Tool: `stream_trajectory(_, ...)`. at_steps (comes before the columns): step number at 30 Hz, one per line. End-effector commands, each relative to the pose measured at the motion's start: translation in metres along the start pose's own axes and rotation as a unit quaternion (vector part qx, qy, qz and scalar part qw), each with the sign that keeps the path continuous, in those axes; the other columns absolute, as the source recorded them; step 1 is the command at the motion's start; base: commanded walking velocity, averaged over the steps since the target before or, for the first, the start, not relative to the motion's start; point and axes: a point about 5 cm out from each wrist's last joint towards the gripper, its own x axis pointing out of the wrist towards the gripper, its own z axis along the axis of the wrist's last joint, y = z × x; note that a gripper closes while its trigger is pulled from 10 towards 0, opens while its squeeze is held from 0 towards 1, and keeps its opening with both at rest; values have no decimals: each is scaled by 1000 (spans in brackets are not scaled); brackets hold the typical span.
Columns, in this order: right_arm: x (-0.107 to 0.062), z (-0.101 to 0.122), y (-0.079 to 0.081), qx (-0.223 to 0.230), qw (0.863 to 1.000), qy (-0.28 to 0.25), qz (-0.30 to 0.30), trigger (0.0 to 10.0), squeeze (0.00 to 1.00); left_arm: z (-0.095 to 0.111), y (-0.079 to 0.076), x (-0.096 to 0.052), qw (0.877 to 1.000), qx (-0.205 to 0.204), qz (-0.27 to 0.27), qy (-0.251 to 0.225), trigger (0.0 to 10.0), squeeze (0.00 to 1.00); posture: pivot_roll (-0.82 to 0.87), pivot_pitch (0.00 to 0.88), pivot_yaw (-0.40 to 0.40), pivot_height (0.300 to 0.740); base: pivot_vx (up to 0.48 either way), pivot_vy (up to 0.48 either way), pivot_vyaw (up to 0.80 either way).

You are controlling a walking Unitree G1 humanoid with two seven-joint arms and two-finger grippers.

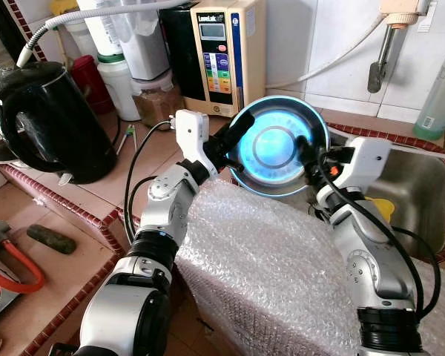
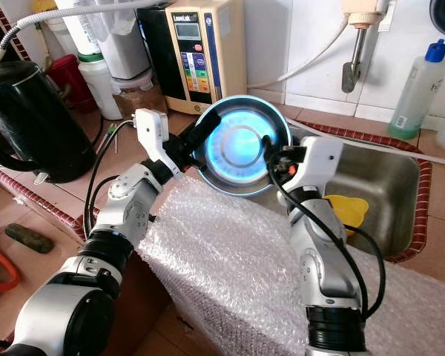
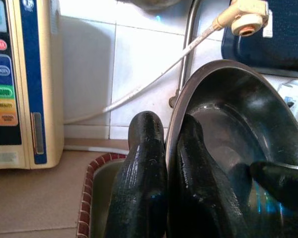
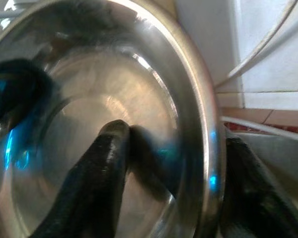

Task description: Kitchen organization

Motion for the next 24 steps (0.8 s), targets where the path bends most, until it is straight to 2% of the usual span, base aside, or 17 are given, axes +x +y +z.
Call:
stream_trajectory(1,1,-10,12,5,999,28,25,0,0,7,-7,5,1000,3,-23,-13,0,0,-36,0,146,740,0,0,0)
stream_trajectory(4,2,-12,17,7,999,35,39,0,0,6,-7,5,1000,2,-22,-12,0,0,-34,0,144,740,0,0,0)
stream_trajectory(7,3,-11,15,2,999,35,33,0,0,6,-6,4,1000,2,-21,-12,0,0,-33,0,143,740,0,0,0)
stream_trajectory(11,4,-5,4,-1,1000,24,-5,0,0,7,-5,4,1000,2,-19,-12,0,0,-33,0,144,740,0,0,0)
stream_trajectory(24,4,-6,2,1,999,30,-21,0,0,4,-5,3,1000,1,-16,-3,0,0,-33,0,147,740,0,0,0)
